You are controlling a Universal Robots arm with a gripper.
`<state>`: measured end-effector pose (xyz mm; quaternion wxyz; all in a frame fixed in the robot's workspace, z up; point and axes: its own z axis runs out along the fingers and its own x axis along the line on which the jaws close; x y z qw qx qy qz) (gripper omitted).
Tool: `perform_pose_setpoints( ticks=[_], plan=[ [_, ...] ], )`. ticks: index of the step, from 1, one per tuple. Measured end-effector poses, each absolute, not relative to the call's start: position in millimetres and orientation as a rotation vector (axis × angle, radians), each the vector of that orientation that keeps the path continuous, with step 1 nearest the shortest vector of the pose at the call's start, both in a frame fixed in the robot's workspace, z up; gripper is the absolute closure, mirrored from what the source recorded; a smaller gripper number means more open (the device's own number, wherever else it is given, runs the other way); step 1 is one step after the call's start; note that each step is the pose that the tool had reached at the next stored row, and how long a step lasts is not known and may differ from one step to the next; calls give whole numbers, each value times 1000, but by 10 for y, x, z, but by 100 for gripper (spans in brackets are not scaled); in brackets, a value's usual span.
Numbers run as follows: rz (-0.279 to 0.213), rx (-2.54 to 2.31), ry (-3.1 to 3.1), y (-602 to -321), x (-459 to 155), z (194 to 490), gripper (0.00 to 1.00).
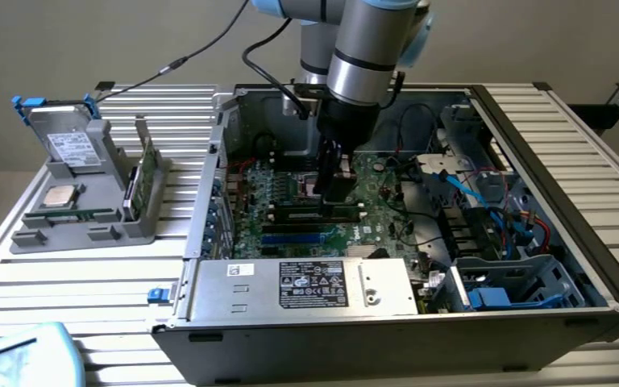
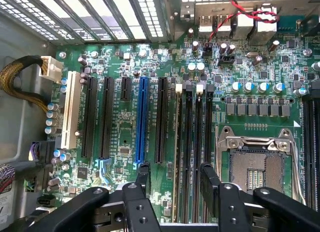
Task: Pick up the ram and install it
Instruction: 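Insert the ram into the slot, then press down the ram until it locks into place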
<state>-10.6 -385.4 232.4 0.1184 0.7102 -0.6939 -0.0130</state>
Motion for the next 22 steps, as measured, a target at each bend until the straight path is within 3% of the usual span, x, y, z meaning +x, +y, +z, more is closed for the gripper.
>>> perform_pose_setpoints(
  ticks=[6, 7, 9, 22],
  plan=[
    [-38, 2077, -2029, -3854, -107, 2324, 75],
    [-38, 2077, -2029, -3854, -106, 2324, 75],
    [-38, 2077, -2030, -3854, -106, 2324, 87],
    [-38, 2077, -2029, -3854, -107, 2324, 90]
  ],
)
